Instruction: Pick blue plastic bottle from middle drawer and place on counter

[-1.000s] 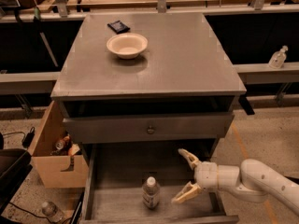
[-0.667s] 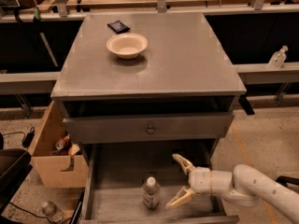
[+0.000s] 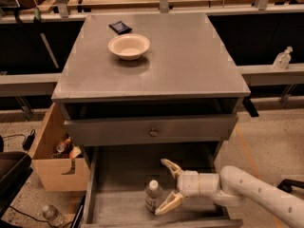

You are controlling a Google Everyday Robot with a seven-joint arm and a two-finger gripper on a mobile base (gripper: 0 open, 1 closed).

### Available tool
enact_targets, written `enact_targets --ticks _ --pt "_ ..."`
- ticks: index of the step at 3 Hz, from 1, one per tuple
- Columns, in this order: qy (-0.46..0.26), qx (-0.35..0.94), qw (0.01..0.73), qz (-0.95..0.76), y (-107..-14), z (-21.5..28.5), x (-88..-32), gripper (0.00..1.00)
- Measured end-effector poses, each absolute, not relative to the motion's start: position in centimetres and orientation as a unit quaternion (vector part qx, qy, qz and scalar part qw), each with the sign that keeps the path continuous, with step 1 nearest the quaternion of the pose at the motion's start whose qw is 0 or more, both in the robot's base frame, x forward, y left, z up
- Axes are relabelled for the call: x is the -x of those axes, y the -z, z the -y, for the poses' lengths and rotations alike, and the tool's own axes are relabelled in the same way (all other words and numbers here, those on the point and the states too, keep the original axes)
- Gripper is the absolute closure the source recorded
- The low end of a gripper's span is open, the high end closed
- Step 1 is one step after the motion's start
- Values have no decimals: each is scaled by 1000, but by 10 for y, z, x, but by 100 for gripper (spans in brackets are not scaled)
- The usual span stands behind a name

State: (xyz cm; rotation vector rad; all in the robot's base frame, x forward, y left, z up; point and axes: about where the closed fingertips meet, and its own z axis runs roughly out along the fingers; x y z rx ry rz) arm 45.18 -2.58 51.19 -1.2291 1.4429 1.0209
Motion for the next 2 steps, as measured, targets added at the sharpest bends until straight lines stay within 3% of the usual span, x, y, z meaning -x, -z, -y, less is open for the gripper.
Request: enact_targets --ticks 1,2 --pt "-423 505 462 -593 -498 12 -455 6" --pt "-430 492 463 -598 -481 18 -457 24"
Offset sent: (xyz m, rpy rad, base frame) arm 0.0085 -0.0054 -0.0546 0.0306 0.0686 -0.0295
